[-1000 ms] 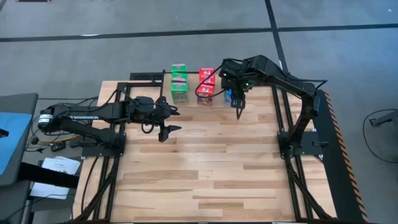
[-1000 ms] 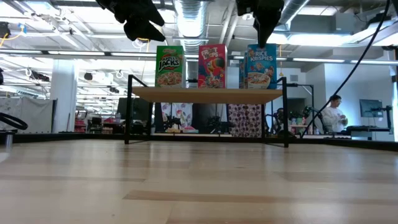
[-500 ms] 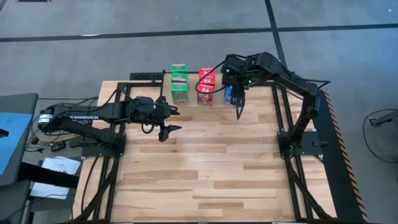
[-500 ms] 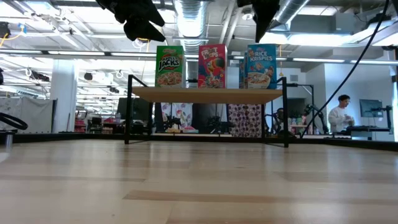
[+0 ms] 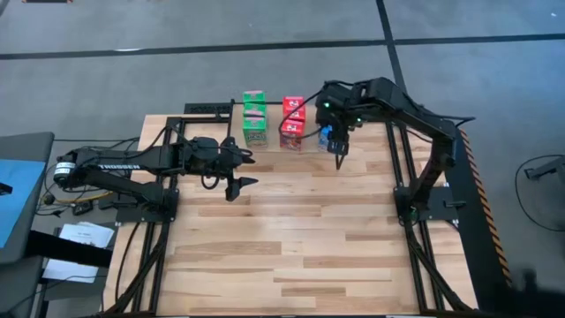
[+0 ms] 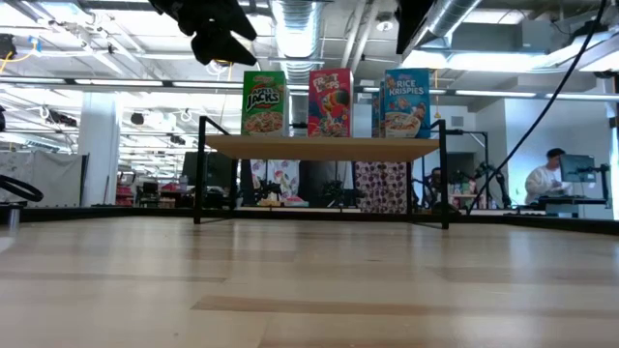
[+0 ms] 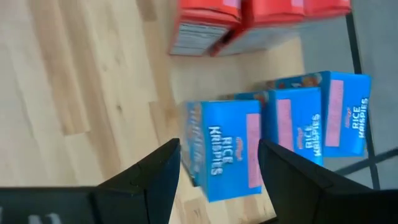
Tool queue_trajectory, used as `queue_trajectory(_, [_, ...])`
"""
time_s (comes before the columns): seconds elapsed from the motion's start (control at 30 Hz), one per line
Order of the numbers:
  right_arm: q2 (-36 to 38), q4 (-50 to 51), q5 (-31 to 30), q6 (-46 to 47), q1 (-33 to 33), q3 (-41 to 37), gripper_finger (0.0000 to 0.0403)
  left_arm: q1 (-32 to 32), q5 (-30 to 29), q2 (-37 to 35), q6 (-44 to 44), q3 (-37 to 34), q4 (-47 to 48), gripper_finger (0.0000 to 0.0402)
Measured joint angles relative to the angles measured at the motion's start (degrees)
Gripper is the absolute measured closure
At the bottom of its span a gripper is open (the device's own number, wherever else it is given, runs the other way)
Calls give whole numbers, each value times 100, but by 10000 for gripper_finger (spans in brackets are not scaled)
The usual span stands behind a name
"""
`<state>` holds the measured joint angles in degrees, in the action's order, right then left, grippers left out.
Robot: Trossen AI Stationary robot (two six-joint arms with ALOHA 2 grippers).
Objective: Stack cereal on shelf
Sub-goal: Put the blue cereal box on the shelf aligned with the other blue cereal boxes
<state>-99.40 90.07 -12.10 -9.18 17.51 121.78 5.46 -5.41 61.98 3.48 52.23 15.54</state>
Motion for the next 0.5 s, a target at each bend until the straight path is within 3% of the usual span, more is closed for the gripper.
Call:
queue_trajectory(0.33, [336, -2, 261, 683, -396, -107, 163, 0, 0, 0, 84, 0, 25, 107])
queue_trajectory(0.5, [460, -18, 441, 886, -388, -526, 163, 0, 2, 0, 95, 0, 59, 107])
